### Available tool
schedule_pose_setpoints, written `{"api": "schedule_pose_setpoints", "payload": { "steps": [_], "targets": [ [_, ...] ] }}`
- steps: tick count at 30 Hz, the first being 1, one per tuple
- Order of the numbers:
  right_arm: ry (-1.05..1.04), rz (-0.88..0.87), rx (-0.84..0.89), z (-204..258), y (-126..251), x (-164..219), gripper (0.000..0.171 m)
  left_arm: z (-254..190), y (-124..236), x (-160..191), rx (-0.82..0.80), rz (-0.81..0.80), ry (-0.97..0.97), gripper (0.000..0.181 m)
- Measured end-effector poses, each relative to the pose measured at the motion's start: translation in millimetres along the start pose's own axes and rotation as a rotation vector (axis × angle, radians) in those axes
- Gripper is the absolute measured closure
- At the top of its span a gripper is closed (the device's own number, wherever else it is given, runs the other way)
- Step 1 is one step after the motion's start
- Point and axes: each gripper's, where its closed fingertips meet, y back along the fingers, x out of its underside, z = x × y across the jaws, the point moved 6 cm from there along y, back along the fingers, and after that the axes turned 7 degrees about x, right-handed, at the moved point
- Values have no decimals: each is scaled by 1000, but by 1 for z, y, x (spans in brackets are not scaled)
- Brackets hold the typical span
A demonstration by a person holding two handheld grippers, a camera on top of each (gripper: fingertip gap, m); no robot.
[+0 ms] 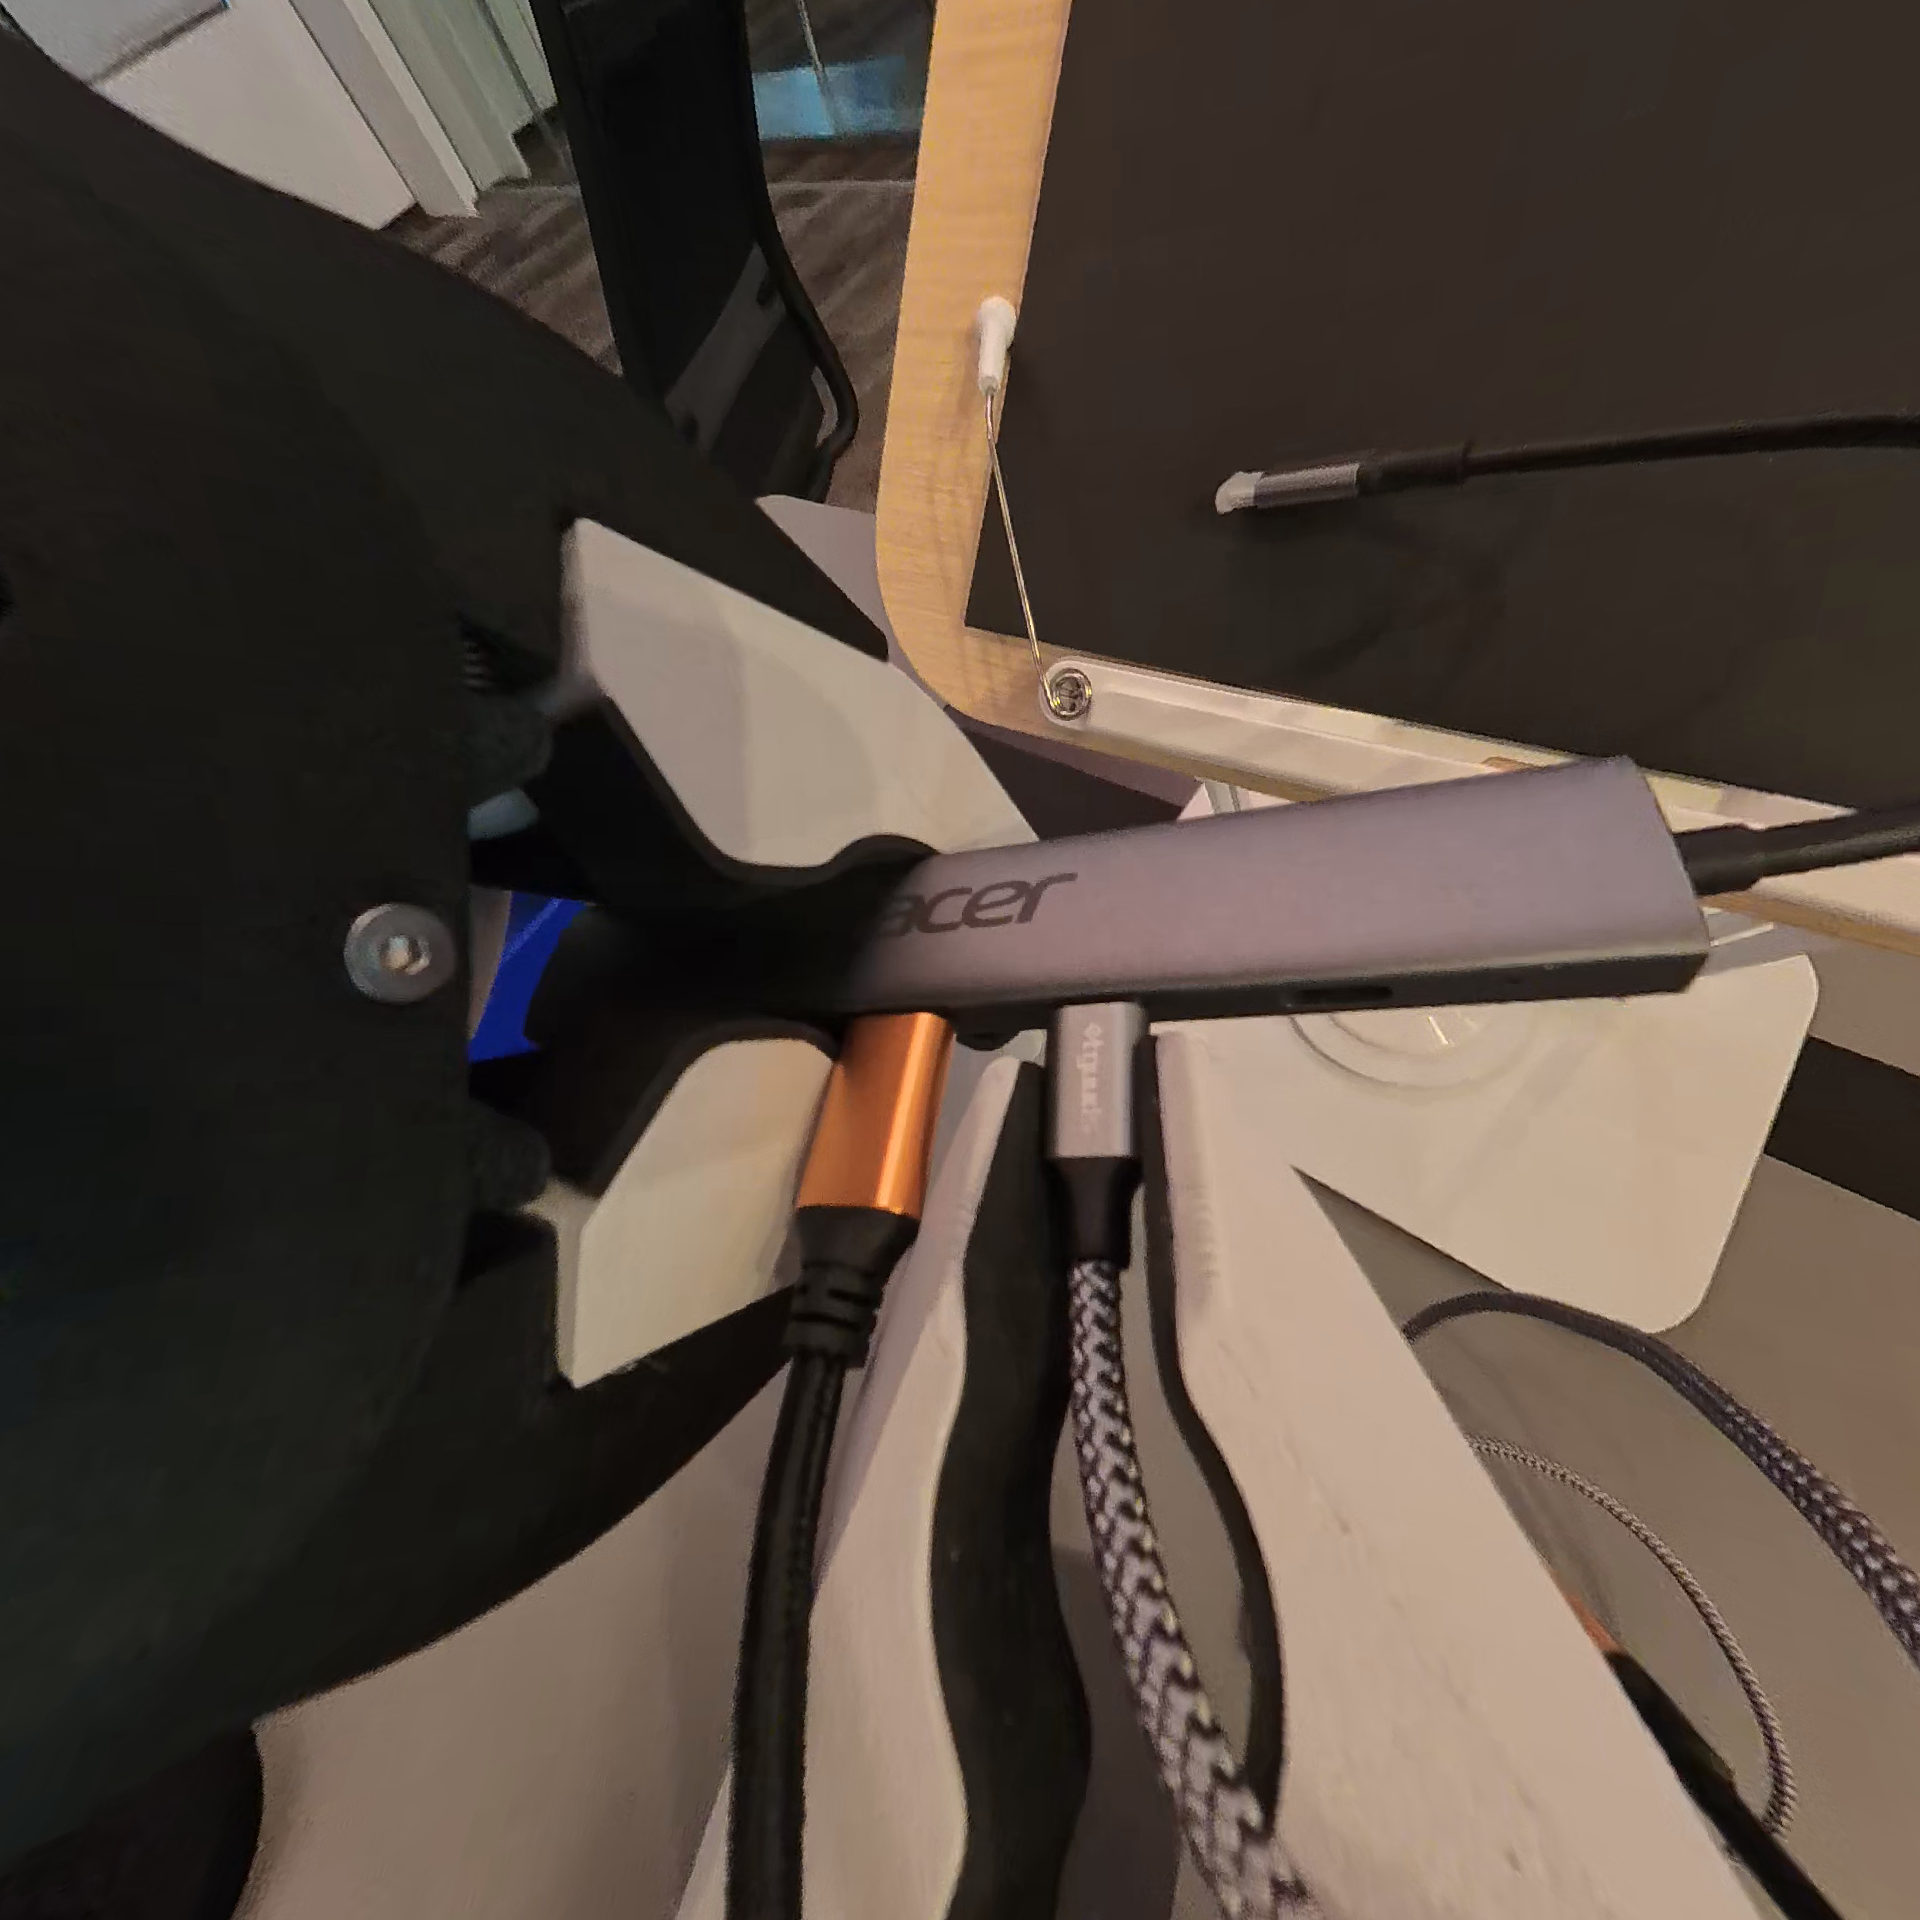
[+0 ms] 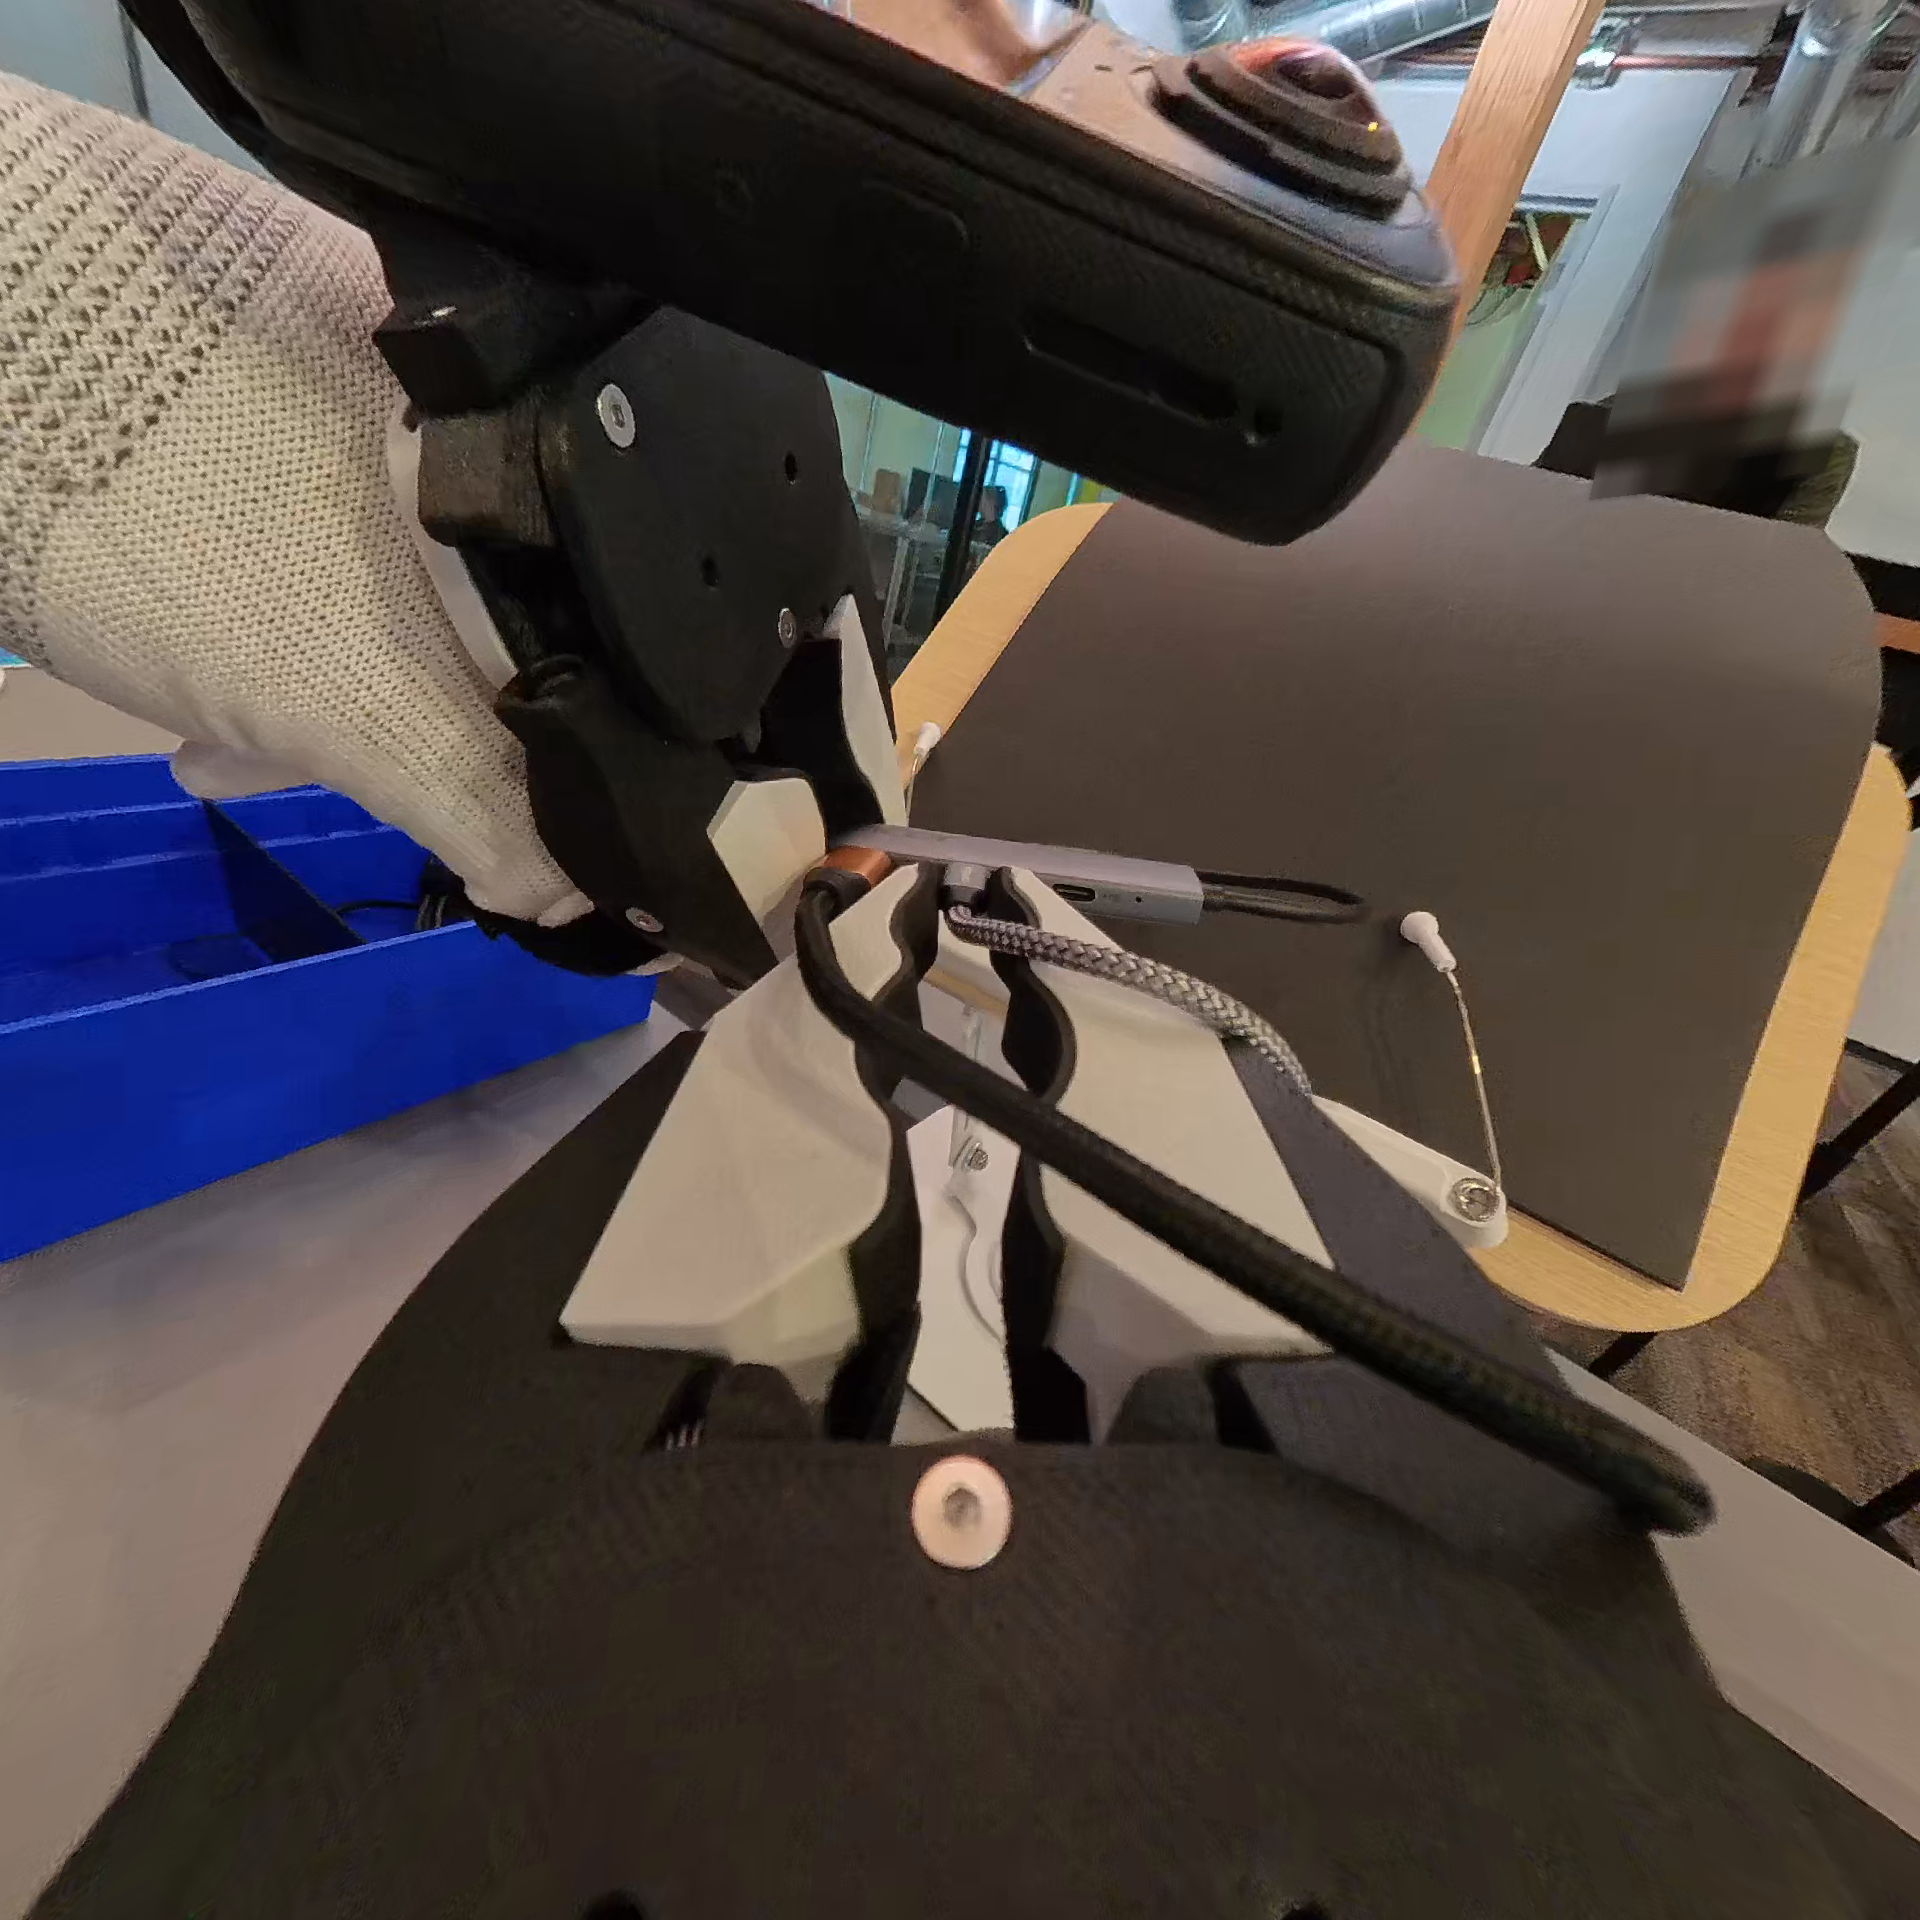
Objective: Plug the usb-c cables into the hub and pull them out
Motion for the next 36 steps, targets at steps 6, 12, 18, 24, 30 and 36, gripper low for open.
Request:
{"api": "schedule_pose_setpoints", "payload": {
  "steps": [6,12,18,24,30,36],
  "targets": [
    [30,-1,13,0,1,-1,165,0,1,-1,-3,-9,7,162],
    [1,-54,-19,3,10,-17,165,23,9,17,-89,10,52,162],
    [3,-46,-68,12,9,-15,164,29,22,30,-126,2,61,162],
    [48,-37,-129,32,7,-9,164,50,53,51,-160,-82,154,161],
    [90,-26,-172,57,8,-6,164,73,86,80,-163,-191,283,161],
    [125,-5,-275,85,14,-5,164,91,114,109,-177,-298,385,161]
  ]
}}
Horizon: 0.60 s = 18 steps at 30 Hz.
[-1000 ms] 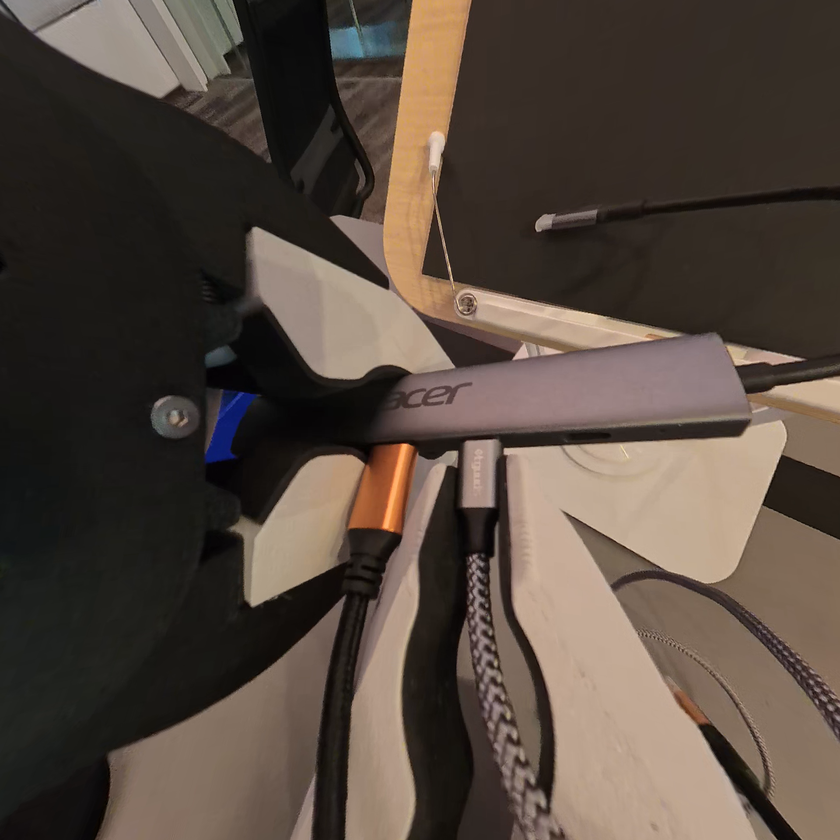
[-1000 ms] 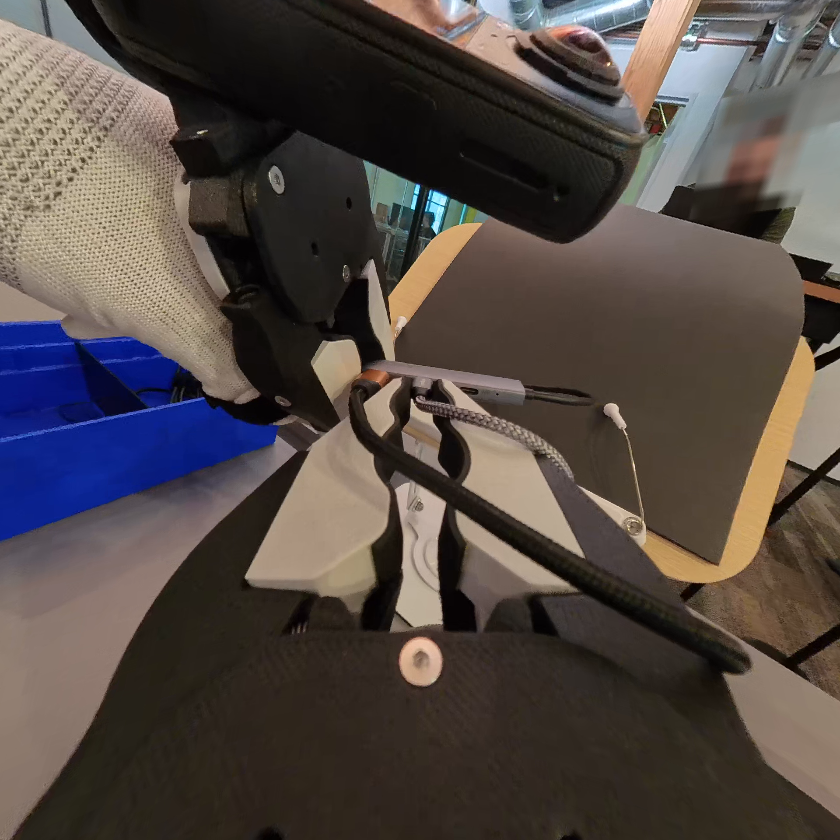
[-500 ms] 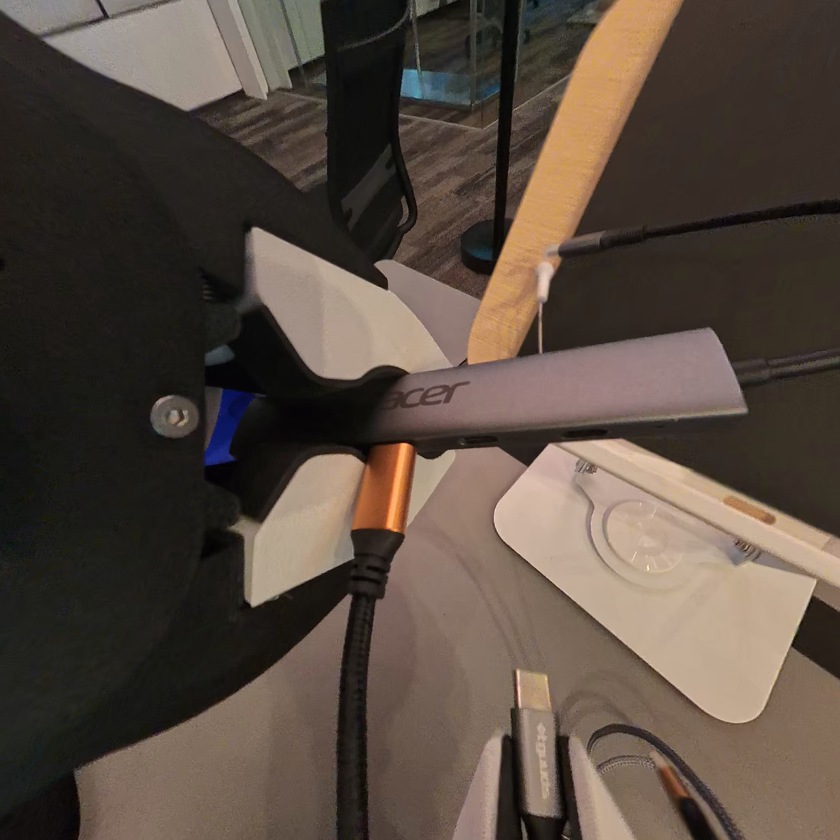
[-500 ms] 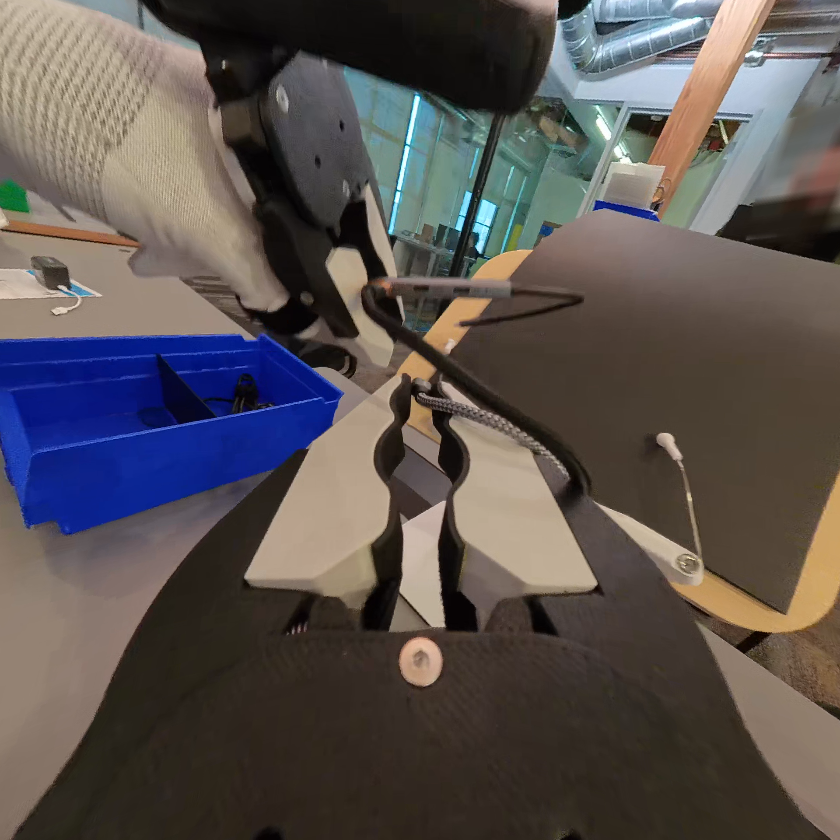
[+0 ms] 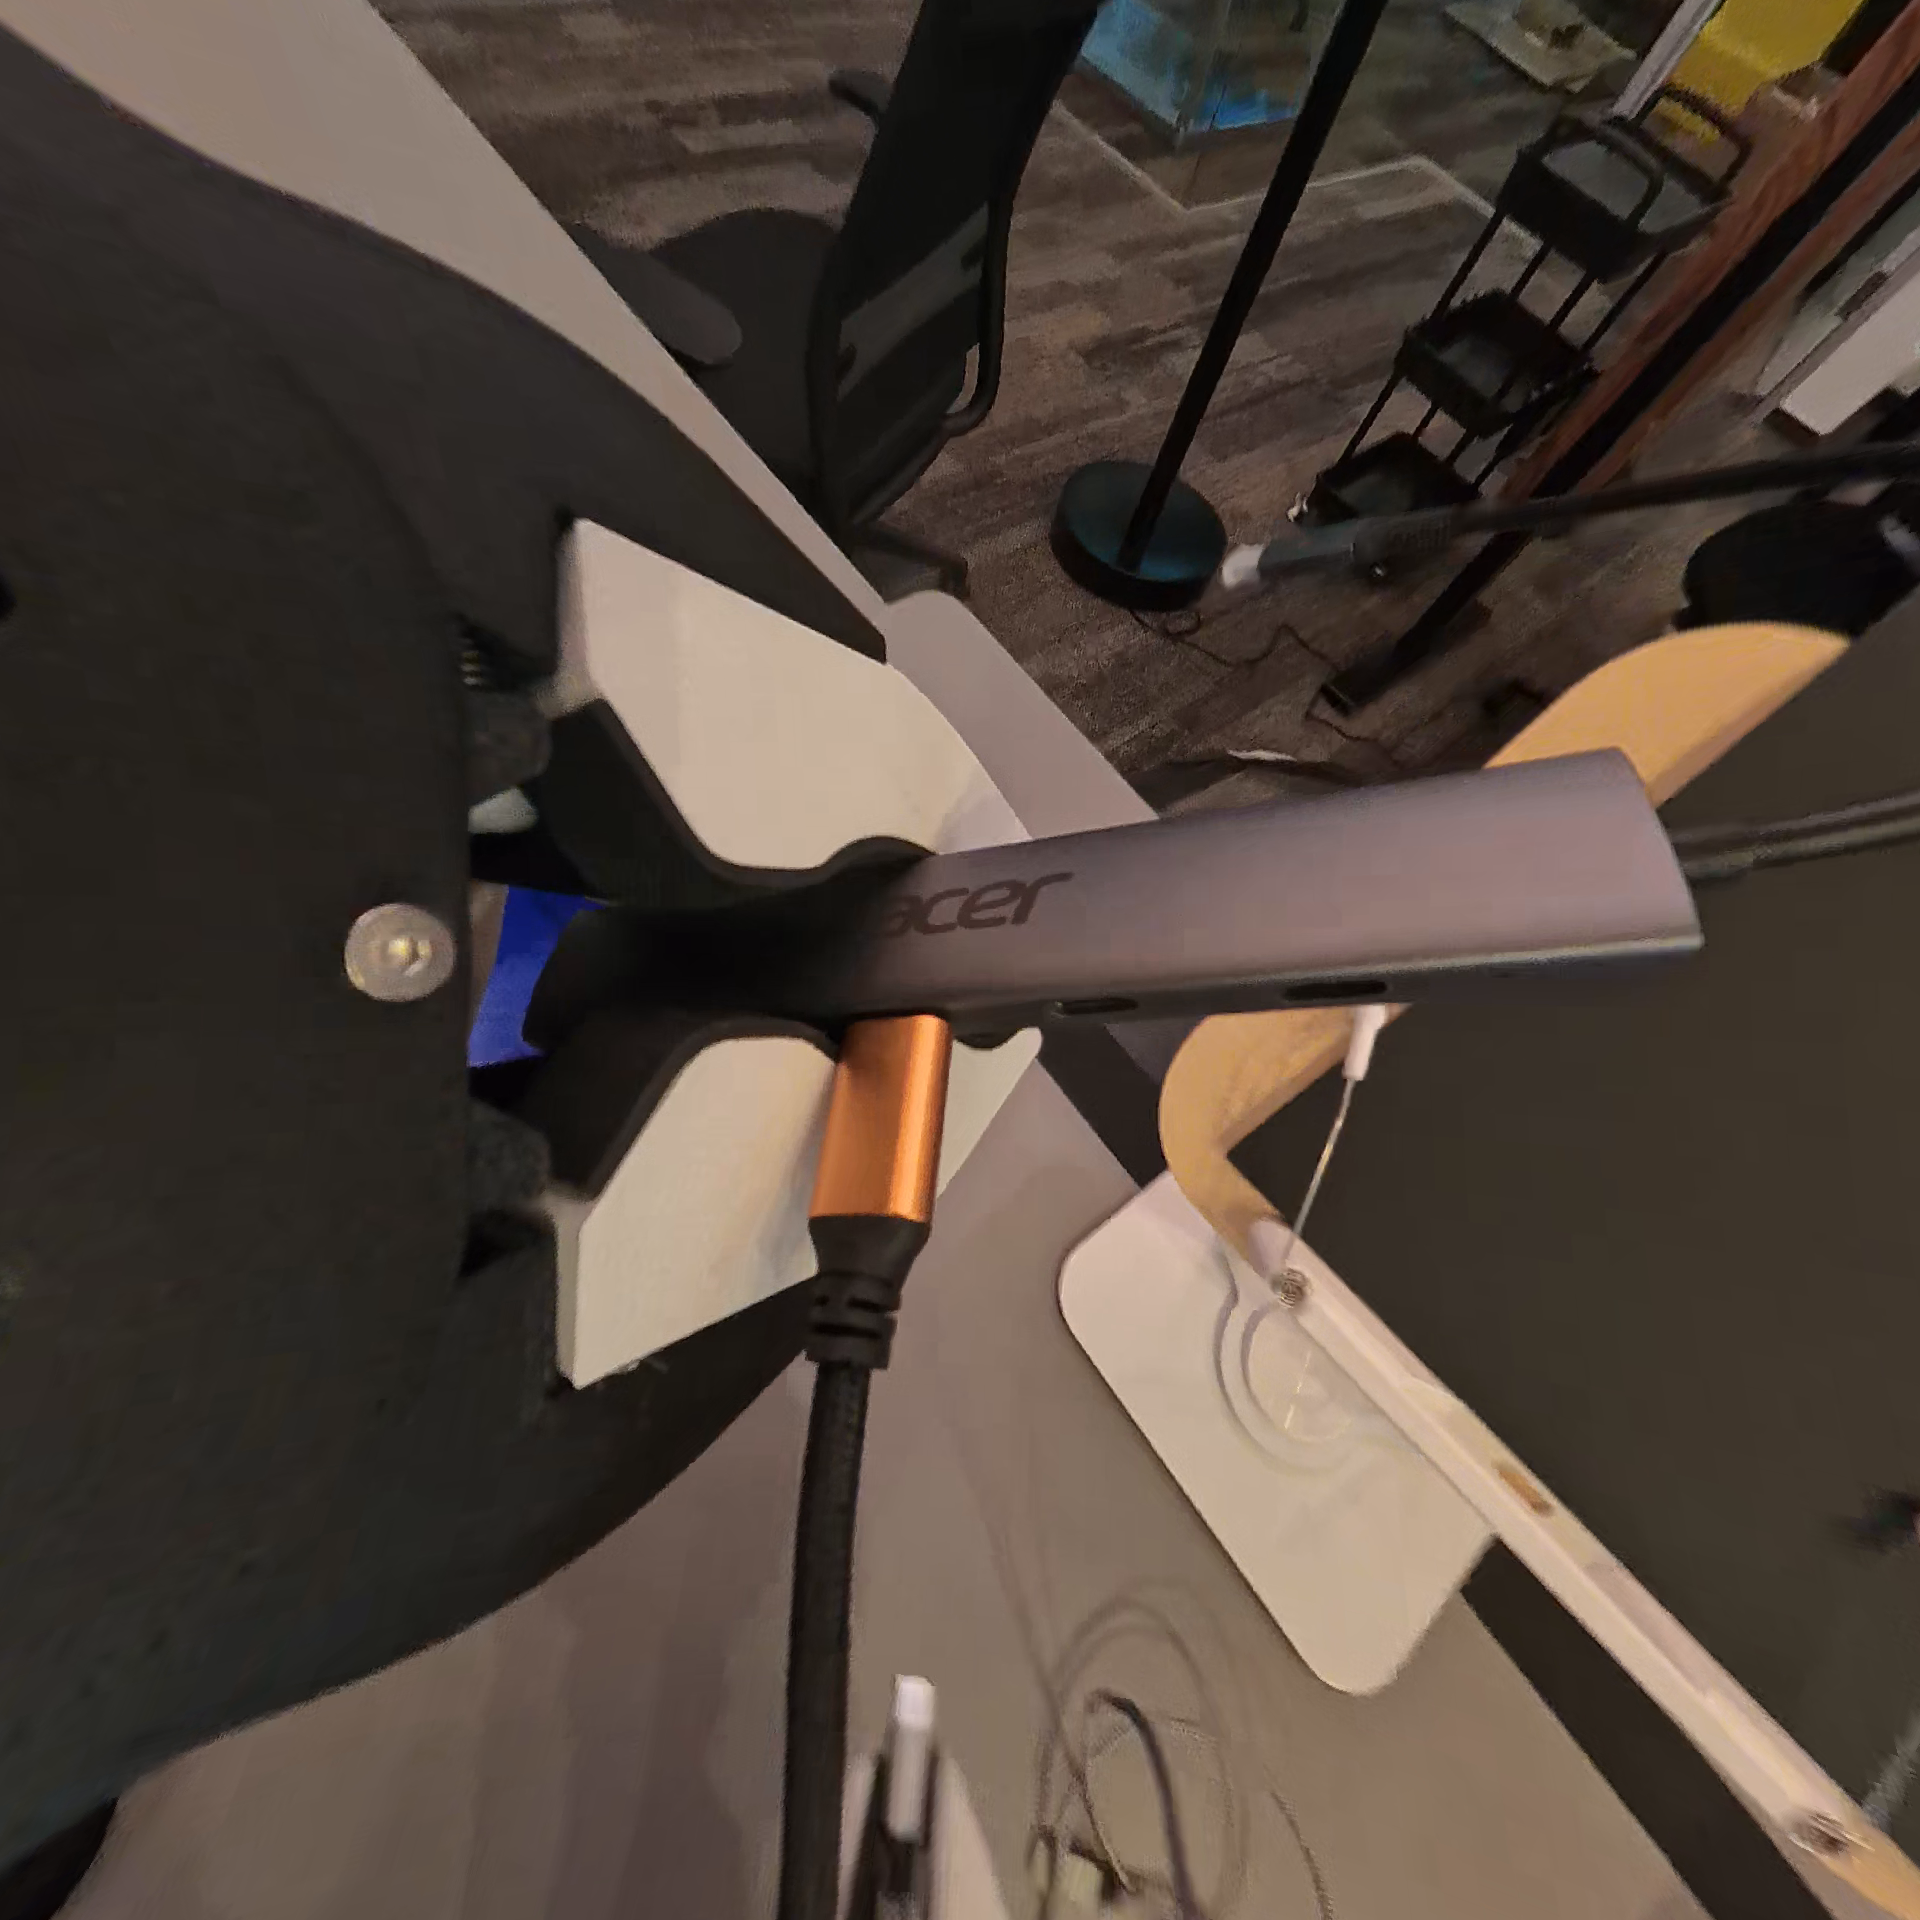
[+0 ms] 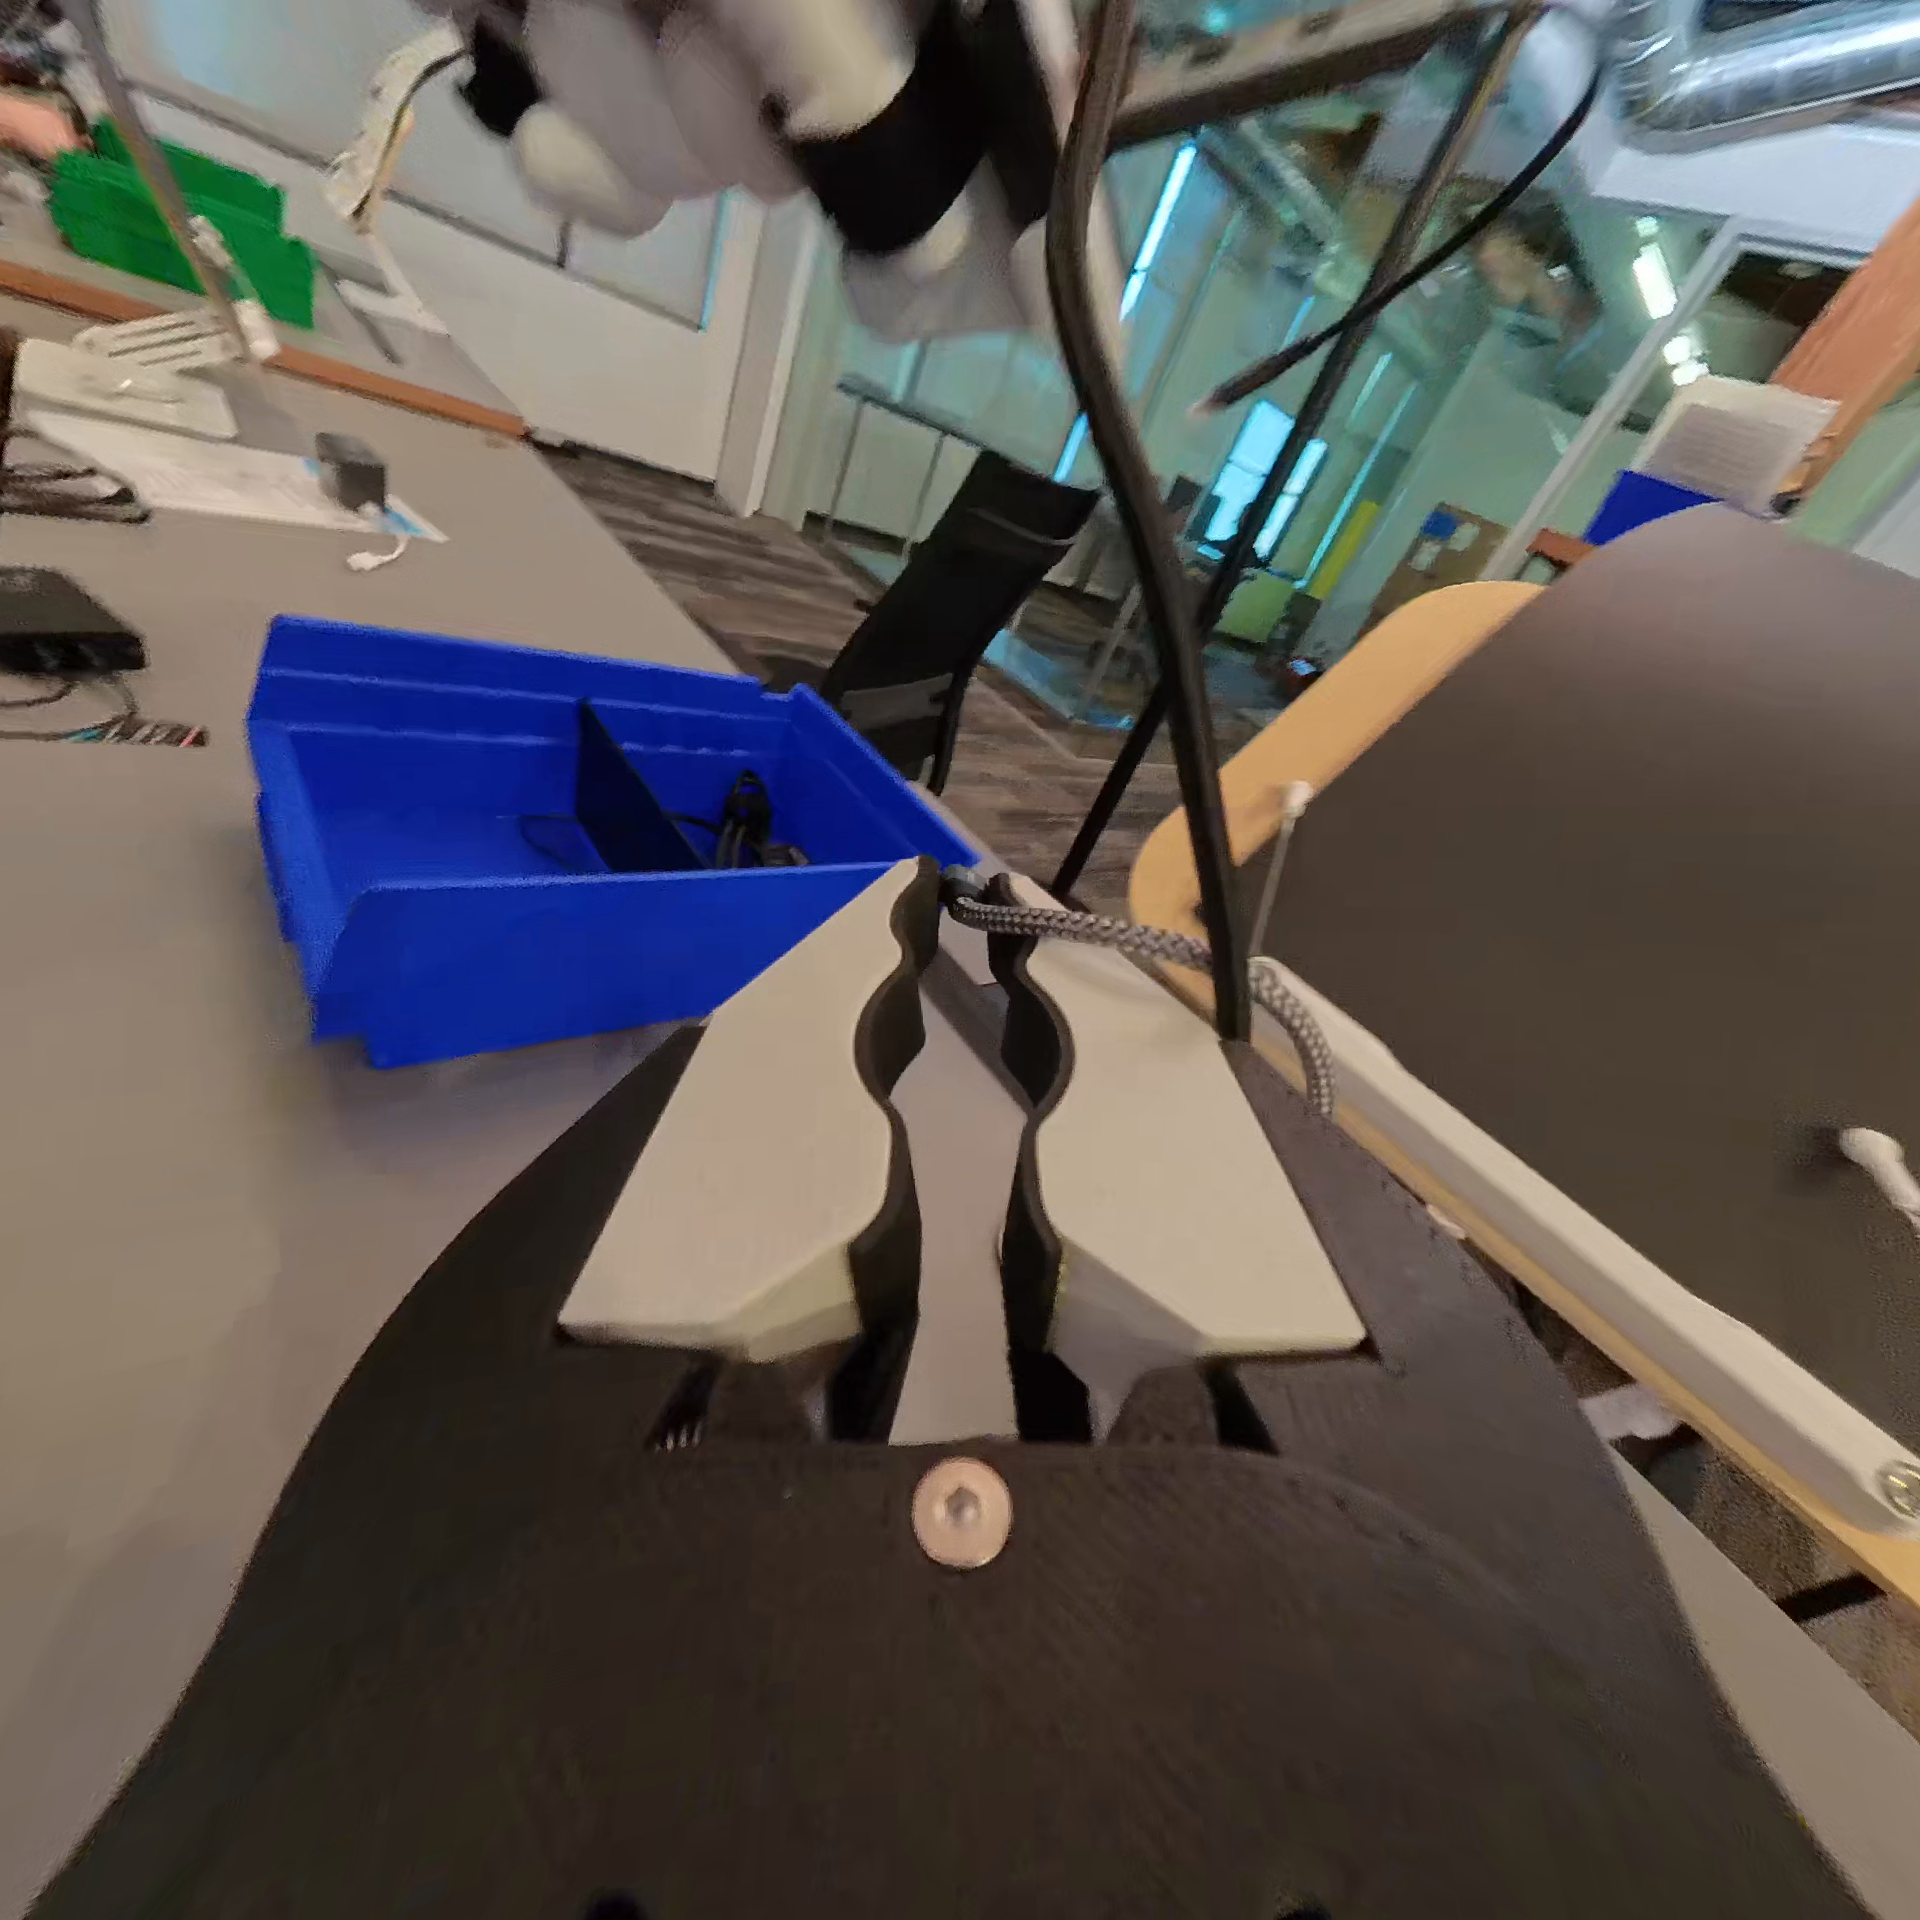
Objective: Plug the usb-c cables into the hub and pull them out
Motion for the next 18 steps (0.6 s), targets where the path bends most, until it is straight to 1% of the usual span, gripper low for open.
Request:
{"api": "schedule_pose_setpoints", "payload": {
  "steps": [1,3,5,7,9,11,15,18],
  "targets": [
    [17,13,-33,7,0,1,164,5,5,0,20,-31,36,161],
    [67,26,-72,16,4,1,164,17,14,0,-3,-66,65,162],
    [92,37,-127,25,13,-1,164,25,20,-1,13,-110,103,162],
    [126,45,-175,35,25,-1,164,32,24,-3,-1,-121,107,162],
    [155,44,-225,46,40,0,164,35,27,-7,30,-153,134,162],
    [157,35,-259,55,57,-1,164,38,25,-7,13,-153,130,161],
    [132,19,-286,55,98,-9,164,26,14,-3,39,-170,123,162],
    [87,13,-261,36,124,-17,164,4,-2,3,82,-189,116,162]
  ]
}}
